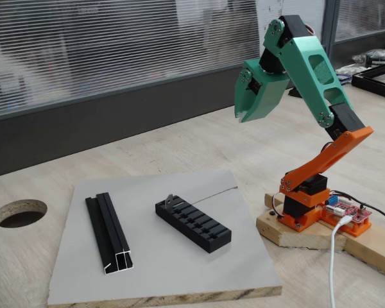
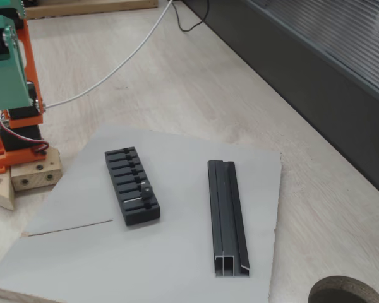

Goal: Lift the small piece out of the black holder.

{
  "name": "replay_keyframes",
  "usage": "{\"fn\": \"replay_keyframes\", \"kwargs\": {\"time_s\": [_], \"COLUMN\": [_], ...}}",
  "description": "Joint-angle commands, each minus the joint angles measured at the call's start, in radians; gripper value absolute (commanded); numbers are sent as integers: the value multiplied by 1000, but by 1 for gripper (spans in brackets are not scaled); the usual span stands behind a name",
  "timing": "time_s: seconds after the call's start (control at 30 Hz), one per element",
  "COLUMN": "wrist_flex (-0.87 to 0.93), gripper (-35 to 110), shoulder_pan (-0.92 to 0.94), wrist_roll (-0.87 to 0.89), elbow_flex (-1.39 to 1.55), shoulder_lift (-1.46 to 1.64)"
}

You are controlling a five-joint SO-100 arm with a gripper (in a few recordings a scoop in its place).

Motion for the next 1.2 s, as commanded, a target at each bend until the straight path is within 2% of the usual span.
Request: {"fn": "replay_keyframes", "kwargs": {"time_s": [0.0,0.23,0.5,0.83,1.17], "wrist_flex": [31,31,29,18,-299], "gripper": [5,5,5,5,5], "shoulder_pan": [8,-3,-296,-520,-785], "wrist_roll": [17,18,18,17,17], "elbow_flex": [2,-9,0,-9,0], "shoulder_lift": [6,20,-3,-89,-222]}}
